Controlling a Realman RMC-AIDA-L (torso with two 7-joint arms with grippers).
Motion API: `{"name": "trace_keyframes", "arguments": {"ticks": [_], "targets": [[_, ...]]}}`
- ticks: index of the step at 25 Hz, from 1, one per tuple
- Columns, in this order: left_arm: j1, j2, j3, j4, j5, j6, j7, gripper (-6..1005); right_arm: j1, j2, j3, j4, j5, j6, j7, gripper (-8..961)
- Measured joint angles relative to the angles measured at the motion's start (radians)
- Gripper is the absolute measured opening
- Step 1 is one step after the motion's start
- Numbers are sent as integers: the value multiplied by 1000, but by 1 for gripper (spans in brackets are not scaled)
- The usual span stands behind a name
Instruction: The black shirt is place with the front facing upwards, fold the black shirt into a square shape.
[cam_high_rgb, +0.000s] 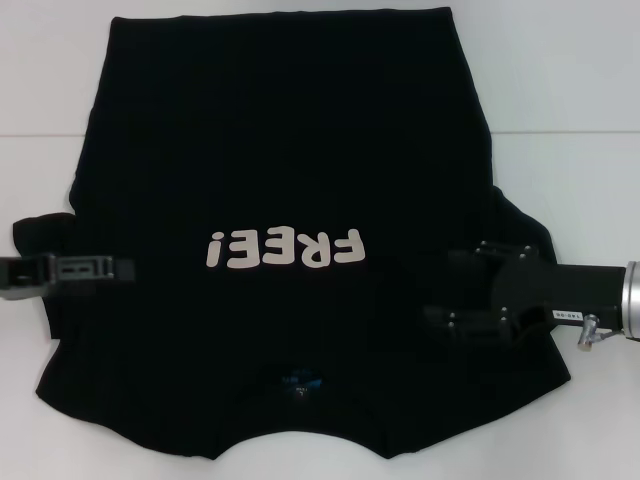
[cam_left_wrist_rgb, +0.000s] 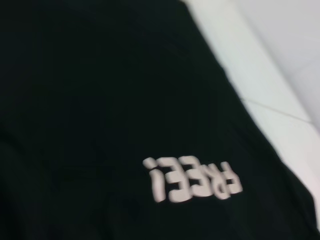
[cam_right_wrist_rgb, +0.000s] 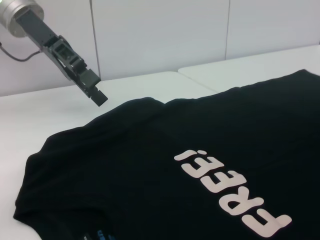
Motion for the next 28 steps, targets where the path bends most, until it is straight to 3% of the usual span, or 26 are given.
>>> {"name": "trace_keyframes", "arguments": {"ticks": [3,13,28], "targets": [[-9,13,-2,7,28,-17,-89,945,6,0,-22,0,0,17,17,889],[-6,24,-14,19,124,-156,-284,944,12,2,-45,12,0,46,18,886],[-18,26,-31,-86,162,-293,-300,933,10,2,-47,25,0,54,18,883]]}}
